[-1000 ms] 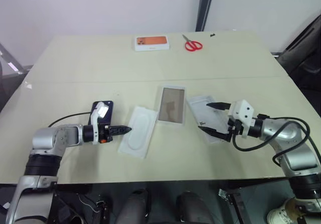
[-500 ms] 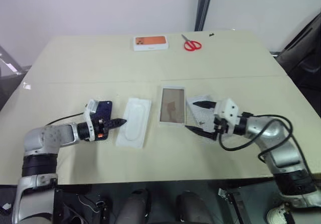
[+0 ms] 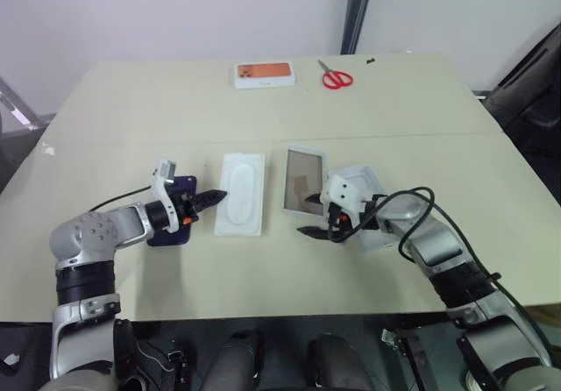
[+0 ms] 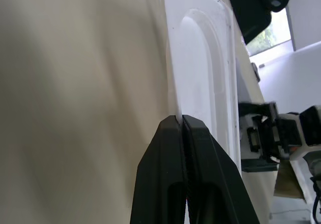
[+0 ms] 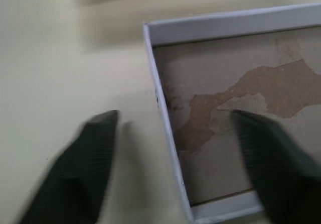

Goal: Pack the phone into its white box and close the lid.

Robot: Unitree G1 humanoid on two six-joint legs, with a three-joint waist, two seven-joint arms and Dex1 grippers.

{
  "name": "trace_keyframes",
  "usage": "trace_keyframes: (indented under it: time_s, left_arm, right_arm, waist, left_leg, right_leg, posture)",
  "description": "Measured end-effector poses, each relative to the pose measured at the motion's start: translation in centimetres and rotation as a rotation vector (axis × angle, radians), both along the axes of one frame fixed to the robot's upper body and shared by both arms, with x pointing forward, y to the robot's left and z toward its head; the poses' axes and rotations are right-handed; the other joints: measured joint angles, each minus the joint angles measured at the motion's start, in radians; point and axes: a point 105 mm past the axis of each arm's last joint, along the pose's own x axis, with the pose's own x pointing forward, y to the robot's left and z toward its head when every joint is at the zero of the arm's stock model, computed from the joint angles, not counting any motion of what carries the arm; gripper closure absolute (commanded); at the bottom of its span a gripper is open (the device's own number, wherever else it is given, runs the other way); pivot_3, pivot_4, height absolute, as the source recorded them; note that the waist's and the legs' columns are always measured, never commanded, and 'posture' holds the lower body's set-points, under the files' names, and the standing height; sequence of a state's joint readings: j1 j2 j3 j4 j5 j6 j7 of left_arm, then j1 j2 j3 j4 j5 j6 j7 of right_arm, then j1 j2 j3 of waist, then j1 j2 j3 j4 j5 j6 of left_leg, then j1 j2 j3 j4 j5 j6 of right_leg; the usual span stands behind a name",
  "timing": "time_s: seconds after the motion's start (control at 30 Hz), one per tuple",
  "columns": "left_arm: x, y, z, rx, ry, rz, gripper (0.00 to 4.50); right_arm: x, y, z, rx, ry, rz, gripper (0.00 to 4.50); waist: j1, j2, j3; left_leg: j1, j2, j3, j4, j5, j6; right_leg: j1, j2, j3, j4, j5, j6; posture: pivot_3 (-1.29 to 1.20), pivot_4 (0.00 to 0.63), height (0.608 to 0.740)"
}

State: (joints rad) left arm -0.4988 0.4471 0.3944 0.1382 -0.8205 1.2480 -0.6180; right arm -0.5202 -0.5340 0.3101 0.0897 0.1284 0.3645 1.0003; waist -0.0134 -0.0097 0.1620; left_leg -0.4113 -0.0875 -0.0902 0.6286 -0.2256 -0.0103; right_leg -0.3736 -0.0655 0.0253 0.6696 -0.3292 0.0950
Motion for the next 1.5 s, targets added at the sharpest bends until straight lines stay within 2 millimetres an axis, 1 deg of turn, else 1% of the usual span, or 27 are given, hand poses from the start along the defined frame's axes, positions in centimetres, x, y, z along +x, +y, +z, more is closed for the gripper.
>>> trace_keyframes:
  time_s: [0.03, 0.1, 0.13, 0.3, 0.37, 0.5, 0.53, 0.6, 0.7, 0.83, 0.87, 0.97, 1.1, 1.2, 1.23, 1.37, 1.4, 1.43, 1.5]
  left_arm:
    - [0.1, 0.1, 0.2, 0.006, -0.012, 0.012, 4.50]
    - [0.3, 0.3, 0.5, 0.014, -0.033, 0.027, 4.50]
    - [0.3, 0.4, 0.6, 0.017, -0.043, 0.034, 4.50]
    - [0.7, 0.5, 0.9, 0.022, -0.062, 0.063, 4.50]
    - [1.1, -0.1, 1.4, 0.007, -0.074, 0.059, 4.50]
    - [1.6, -1.6, 2.9, -0.037, -0.103, 0.033, 4.50]
    - [1.7, -1.9, 3.1, -0.040, -0.102, 0.028, 4.50]
    - [1.7, -2.1, 3.1, -0.041, -0.094, 0.028, 4.50]
    - [1.7, -2.1, 2.6, -0.036, -0.077, 0.035, 4.50]
    - [1.2, -2.1, 1.6, -0.027, -0.042, 0.031, 4.50]
    - [1.2, -2.0, 1.4, -0.024, -0.037, 0.033, 4.50]
    - [0.9, -2.1, 1.4, -0.008, -0.039, 0.030, 4.50]
    - [0.2, -2.4, 0.9, 0.027, -0.034, 0.002, 4.50]
    - [0.1, -2.9, 0.5, 0.031, -0.022, -0.003, 4.50]
    - [0.0, -3.0, 0.4, 0.030, -0.020, -0.005, 4.50]
    - [0.0, -4.2, -0.1, 0.023, -0.003, -0.022, 4.50]
    - [0.0, -4.2, -0.2, 0.024, 0.000, -0.020, 3.90]
    - [0.1, -4.2, -0.2, 0.028, 0.002, -0.013, 3.67]
    - [0.2, -4.2, -0.3, 0.038, 0.002, -0.003, 2.76]
  right_arm:
    - [-0.1, 0.3, 0.0, 0.009, 0.006, 0.012, 2.88]
    - [-0.3, 0.5, 0.0, 0.014, 0.006, 0.025, 3.86]
    - [-0.3, 0.6, 0.1, 0.017, 0.002, 0.029, 4.45]
    - [-0.5, 1.6, 0.3, 0.041, -0.018, 0.061, 4.49]
    - [-0.8, 2.6, 0.5, 0.054, -0.033, 0.091, 4.49]
    - [-2.2, 5.3, 1.0, 0.083, -0.071, 0.192, 4.49]
    - [-2.7, 5.8, 1.0, 0.088, -0.080, 0.215, 4.49]
    - [-3.3, 6.1, 0.8, 0.086, -0.084, 0.233, 4.49]
    - [-3.4, 6.0, 0.3, 0.086, -0.070, 0.222, 3.64]
    - [-3.2, 5.8, 0.4, 0.056, -0.116, 0.224, 1.52]
    - [-3.2, 5.5, 0.4, 0.044, -0.124, 0.222, 1.13]
    - [-3.1, 4.7, 0.7, 0.032, -0.137, 0.211, 1.13]
    - [-3.1, 1.4, 2.1, 0.054, -0.129, 0.147, 1.13]
    - [-3.0, -1.0, 2.1, 0.075, -0.112, 0.071, 1.13]
    - [-2.9, -1.6, 2.0, 0.085, -0.107, 0.045, 1.13]
    - [-2.4, -2.5, 2.4, 0.108, -0.122, -0.010, 1.13]
    - [-2.3, -2.5, 2.5, 0.110, -0.125, -0.014, 1.09]
    - [-2.3, -2.4, 2.5, 0.114, -0.127, -0.018, 1.09]
    - [-2.3, -2.2, 2.5, 0.122, -0.129, -0.020, 1.09]
  waist:
    - [0.000, 0.000, 0.000]
    - [0.000, 0.000, 0.000]
    - [0.000, 0.000, 0.000]
    - [0.001, 0.000, 0.000]
    - [0.002, 0.000, 0.000]
    - [0.000, -0.001, 0.000]
    - [-0.001, -0.001, 0.000]
    - [-0.001, -0.001, 0.000]
    - [0.000, -0.001, 0.000]
    - [0.000, -0.001, 0.000]
    - [0.000, -0.001, 0.000]
    - [0.002, -0.001, 0.000]
    - [0.005, -0.001, 0.001]
    - [0.003, -0.001, 0.001]
    - [0.003, -0.001, 0.001]
    - [0.000, -0.001, 0.001]
    - [0.000, -0.001, 0.001]
    - [0.000, -0.001, 0.001]
    - [0.002, -0.001, 0.001]
  left_leg:
    - [0.000, 0.000, 0.000, 0.000, 0.000, 0.000]
    - [0.000, 0.000, 0.000, 0.000, 0.000, 0.000]
    - [0.000, 0.000, 0.000, 0.000, 0.000, 0.000]
    - [0.000, 0.000, 0.000, 0.000, 0.000, 0.000]
    - [0.000, 0.000, 0.000, 0.001, 0.000, 0.000]
    - [0.000, 0.000, 0.000, 0.000, 0.000, -0.001]
    - [0.000, 0.000, 0.000, 0.000, 0.000, -0.001]
    - [0.000, 0.000, 0.000, 0.000, 0.001, -0.001]
    - [0.000, 0.000, 0.000, 0.000, 0.001, -0.002]
    - [0.000, 0.000, 0.000, 0.000, 0.001, -0.002]
    - [0.000, 0.000, 0.000, 0.000, 0.001, -0.002]
    - [0.000, 0.000, 0.000, 0.001, 0.001, -0.002]
    - [0.000, 0.000, 0.000, 0.000, 0.000, 0.000]
    - [0.000, 0.000, 0.000, 0.000, -0.002, 0.003]
    - [0.000, 0.000, 0.000, 0.000, -0.002, 0.003]
    - [0.000, 0.000, 0.000, -0.001, -0.001, 0.002]
    - [0.000, 0.000, 0.000, -0.001, -0.001, 0.002]
    - [0.000, 0.000, 0.000, -0.001, -0.001, 0.002]
    - [0.000, 0.000, 0.000, -0.001, -0.001, 0.002]
  right_leg:
    - [0.000, 0.000, 0.000, 0.000, 0.000, 0.000]
    - [0.000, 0.000, 0.000, 0.000, 0.000, 0.000]
    - [0.000, 0.000, 0.000, 0.000, 0.000, 0.000]
    - [0.000, 0.000, 0.000, 0.000, 0.000, 0.000]
    - [0.000, 0.000, 0.000, 0.000, 0.000, 0.000]
    - [0.000, 0.000, 0.000, 0.000, 0.000, 0.000]
    - [0.000, 0.000, 0.000, 0.000, 0.000, 0.000]
    - [0.000, 0.000, 0.000, 0.000, 0.000, 0.000]
    - [0.000, 0.000, 0.000, 0.000, 0.000, 0.000]
    - [-0.001, 0.001, 0.000, 0.000, 0.000, 0.000]
    - [-0.001, 0.001, 0.000, 0.000, 0.000, 0.000]
    - [0.000, 0.000, 0.000, 0.000, 0.000, 0.000]
    - [0.001, 0.000, 0.000, -0.001, 0.000, 0.000]
    - [0.001, 0.000, 0.000, 0.000, 0.000, 0.000]
    - [0.001, 0.000, 0.000, 0.000, 0.000, 0.000]
    - [0.001, 0.001, 0.000, 0.000, 0.000, 0.000]
    - [0.001, 0.001, 0.000, 0.000, 0.000, 0.000]
    - [0.001, 0.001, 0.000, 0.000, 0.000, 0.000]
    - [0.001, 0.001, 0.000, 0.000, 0.000, 0.000]
  posture:
    - [0.00, 0.150, 0.734]
    - [0.00, 0.150, 0.734]
    - [0.00, 0.150, 0.734]
    - [0.00, 0.150, 0.734]
    - [0.00, 0.150, 0.734]
    - [0.00, 0.150, 0.734]
    - [0.00, 0.150, 0.734]
    - [0.00, 0.150, 0.734]
    - [0.00, 0.150, 0.734]
    - [0.00, 0.150, 0.734]
    - [0.00, 0.150, 0.734]
    - [0.00, 0.150, 0.734]
    - [0.00, 0.150, 0.734]
    - [0.00, 0.150, 0.734]
    - [0.00, 0.150, 0.734]
    - [0.00, 0.150, 0.734]
    - [0.00, 0.150, 0.734]
    - [0.00, 0.150, 0.734]
    - [0.00, 0.150, 0.734]
